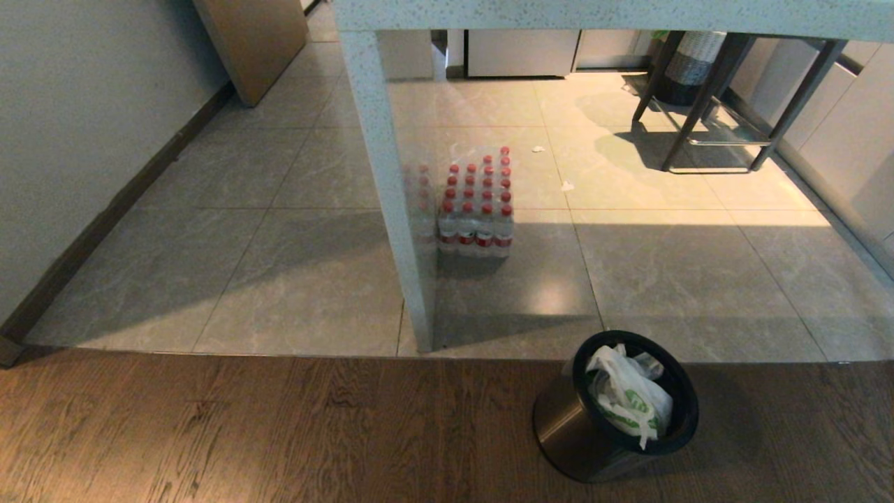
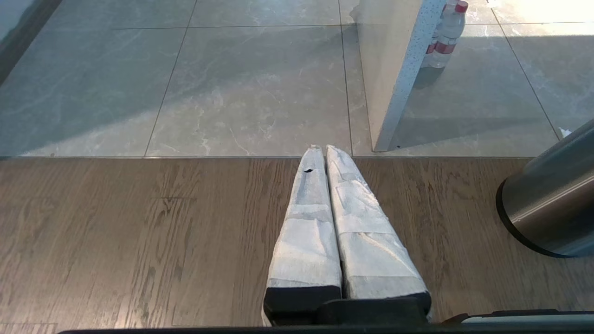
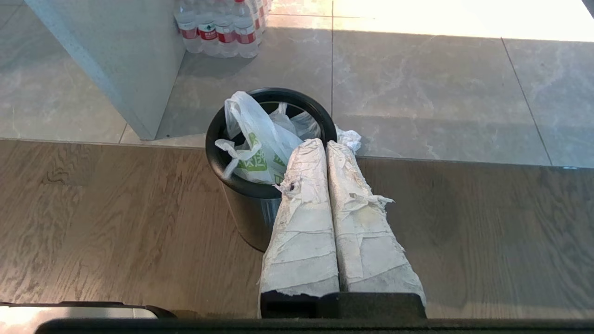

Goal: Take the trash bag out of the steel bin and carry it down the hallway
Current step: Place the outer trash can on the ground

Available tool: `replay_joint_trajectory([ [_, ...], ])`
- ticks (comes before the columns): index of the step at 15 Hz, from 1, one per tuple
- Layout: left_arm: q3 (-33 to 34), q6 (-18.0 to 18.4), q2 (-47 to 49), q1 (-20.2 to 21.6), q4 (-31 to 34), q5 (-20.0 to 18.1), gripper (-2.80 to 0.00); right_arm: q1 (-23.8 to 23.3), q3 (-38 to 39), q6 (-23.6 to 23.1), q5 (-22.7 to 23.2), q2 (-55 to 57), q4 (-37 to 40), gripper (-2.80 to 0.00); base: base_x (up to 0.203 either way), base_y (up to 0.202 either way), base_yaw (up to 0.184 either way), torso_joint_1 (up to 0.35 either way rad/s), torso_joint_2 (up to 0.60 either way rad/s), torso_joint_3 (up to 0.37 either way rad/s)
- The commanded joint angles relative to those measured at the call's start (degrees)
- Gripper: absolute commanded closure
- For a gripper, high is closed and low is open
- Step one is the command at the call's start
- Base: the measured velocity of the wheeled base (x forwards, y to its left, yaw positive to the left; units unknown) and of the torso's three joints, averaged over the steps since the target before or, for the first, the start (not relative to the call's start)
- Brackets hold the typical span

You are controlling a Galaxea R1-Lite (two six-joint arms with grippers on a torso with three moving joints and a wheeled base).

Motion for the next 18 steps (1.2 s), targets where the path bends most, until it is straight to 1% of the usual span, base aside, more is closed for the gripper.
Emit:
replay_joint_trajectory([
  [1, 0.0, 0.0, 0.0, 0.0, 0.0, 0.0, 0.00, 0.0, 0.1, -0.4, 0.2, 0.0, 0.0, 0.00, 0.000, 0.000, 0.000, 0.000, 0.00, 0.000],
  [4, 0.0, 0.0, 0.0, 0.0, 0.0, 0.0, 0.00, 0.0, 0.1, -0.2, 0.0, 0.0, -0.3, 0.00, 0.000, 0.000, 0.000, 0.000, 0.00, 0.000],
  [5, 0.0, 0.0, 0.0, 0.0, 0.0, 0.0, 0.00, 0.0, -1.0, -0.4, -0.2, 0.0, -0.7, 0.00, 0.000, 0.000, 0.000, 0.000, 0.00, 0.000],
  [6, 0.0, 0.0, 0.0, 0.0, 0.0, 0.0, 0.00, 0.0, -4.5, -0.5, -0.2, 1.3, 0.0, 0.00, 0.000, 0.000, 0.000, 0.000, 0.00, 0.000],
  [7, 0.0, 0.0, 0.0, 0.0, 0.0, 0.0, 0.00, -0.1, -10.4, -0.4, -0.2, 4.4, 2.2, 0.00, 0.000, 0.000, 0.000, 0.000, 0.00, 0.000],
  [9, 0.0, 0.0, 0.0, 0.0, 0.0, 0.0, 0.00, -0.3, -28.0, 0.5, -0.3, 14.9, 10.1, 0.00, 0.000, 0.000, 0.000, 0.000, 0.00, 0.000],
  [10, 0.0, 0.0, 0.0, 0.0, 0.0, 0.0, 0.00, -0.3, -36.9, 1.4, -0.3, 22.8, 15.7, 0.00, 0.000, 0.000, 0.000, 0.000, 0.00, 0.000],
  [12, 0.0, 0.0, 0.0, 0.0, 0.0, 0.0, 0.00, -0.3, -49.8, 3.1, -0.9, 38.1, 27.9, 0.00, 0.000, 0.000, 0.000, 0.000, 0.00, 0.000],
  [13, 0.0, 0.0, 0.0, 0.0, 0.0, 0.0, 0.00, 0.0, -54.1, 3.7, -1.5, 45.0, 35.1, 0.00, 0.000, 0.000, 0.000, 0.000, 0.00, 0.000],
  [14, 0.0, 0.0, 0.0, 0.0, 0.0, 0.0, 0.00, 0.4, -56.8, 3.9, -2.0, 51.4, 40.4, 0.00, 0.000, 0.000, 0.000, 0.000, 0.00, 0.000],
  [15, 0.0, 0.0, 0.0, 0.0, 0.0, 0.0, 0.00, 0.7, -58.6, 4.0, -2.3, 57.4, 43.6, 0.00, 0.000, 0.000, 0.000, 0.000, 0.00, 0.000],
  [16, 0.0, 0.0, 0.0, 0.0, 0.0, 0.0, 0.00, 1.0, -59.8, 4.1, -2.6, 63.5, 45.1, 0.00, 0.000, 0.000, 0.000, 0.000, 0.00, 0.000],
  [17, 0.0, 0.0, 0.0, 0.0, 0.0, 0.0, 0.00, 1.6, -60.6, 4.0, -2.6, 69.5, 44.8, 0.00, 0.000, 0.000, 0.000, 0.000, 0.00, 0.000],
  [18, 0.0, 0.0, 0.0, 0.0, 0.0, 0.0, 0.00, 2.1, -60.6, 3.7, -2.6, 74.2, 42.6, 0.00, 0.000, 0.000, 0.000, 0.000, 0.00, 0.000],
])
